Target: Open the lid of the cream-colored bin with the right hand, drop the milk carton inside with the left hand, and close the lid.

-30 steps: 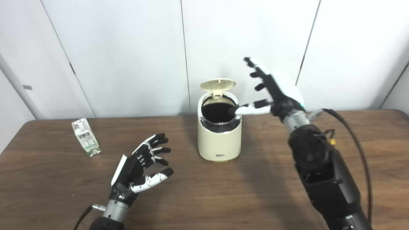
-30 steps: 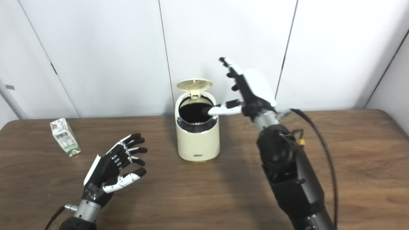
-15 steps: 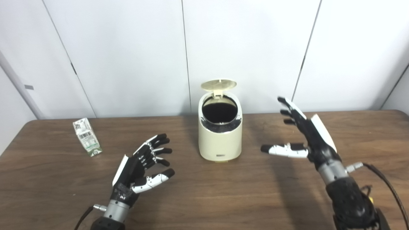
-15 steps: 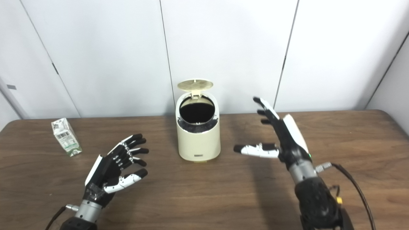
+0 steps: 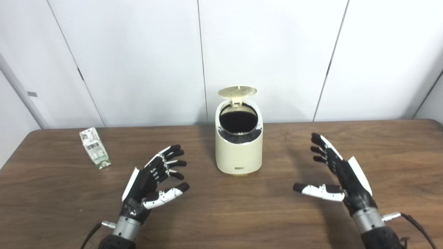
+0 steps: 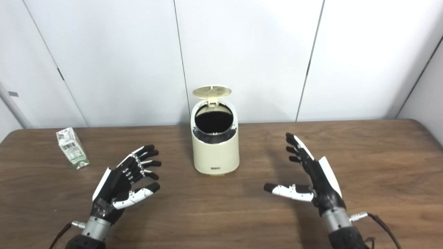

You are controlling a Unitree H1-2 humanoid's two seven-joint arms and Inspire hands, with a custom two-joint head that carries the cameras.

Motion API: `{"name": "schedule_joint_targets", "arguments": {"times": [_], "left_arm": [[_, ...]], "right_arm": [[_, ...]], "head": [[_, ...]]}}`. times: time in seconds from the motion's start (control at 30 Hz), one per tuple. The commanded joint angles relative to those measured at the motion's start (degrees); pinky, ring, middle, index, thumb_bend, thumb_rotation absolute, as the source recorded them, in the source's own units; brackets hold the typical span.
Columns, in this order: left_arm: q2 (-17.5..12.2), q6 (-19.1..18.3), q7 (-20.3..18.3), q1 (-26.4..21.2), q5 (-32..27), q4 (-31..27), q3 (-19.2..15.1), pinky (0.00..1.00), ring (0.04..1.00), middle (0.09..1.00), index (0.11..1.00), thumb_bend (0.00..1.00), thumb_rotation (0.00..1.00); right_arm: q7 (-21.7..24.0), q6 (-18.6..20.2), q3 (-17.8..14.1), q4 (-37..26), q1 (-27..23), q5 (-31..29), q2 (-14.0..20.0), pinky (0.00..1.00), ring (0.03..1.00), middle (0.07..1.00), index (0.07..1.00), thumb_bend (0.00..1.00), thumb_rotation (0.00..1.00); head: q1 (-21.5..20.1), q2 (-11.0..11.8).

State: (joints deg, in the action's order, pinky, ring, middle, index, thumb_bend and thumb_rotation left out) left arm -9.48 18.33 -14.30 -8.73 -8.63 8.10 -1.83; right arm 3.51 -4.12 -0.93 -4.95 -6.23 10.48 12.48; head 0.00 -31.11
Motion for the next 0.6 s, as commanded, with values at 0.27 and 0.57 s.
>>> {"name": "schedule_joint_targets", "arguments": {"times": [0.27, 0.57], "left_arm": [[-0.2, 0.5, 0.5, 1.5, 0.4, -1.4, 0.0, 0.55, 0.728, 0.817, 0.864, 0.72, 0.16], [-0.3, 3.4, 4.6, 2.5, 6.5, -6.7, -1.6, 0.56, 0.684, 0.769, 0.822, 0.74, 0.15]], "right_arm": [[-1.2, -5.5, -0.6, 0.9, -0.2, -2.6, -1.2, 0.85, 0.918, 0.949, 0.942, 0.86, 0.32], [-0.1, -13.5, -2.1, 6.4, 1.0, -6.8, -0.2, 0.87, 0.935, 0.97, 0.966, 0.81, 0.27]], "head": [[3.3, 0.4], [14.8, 4.8]]}}
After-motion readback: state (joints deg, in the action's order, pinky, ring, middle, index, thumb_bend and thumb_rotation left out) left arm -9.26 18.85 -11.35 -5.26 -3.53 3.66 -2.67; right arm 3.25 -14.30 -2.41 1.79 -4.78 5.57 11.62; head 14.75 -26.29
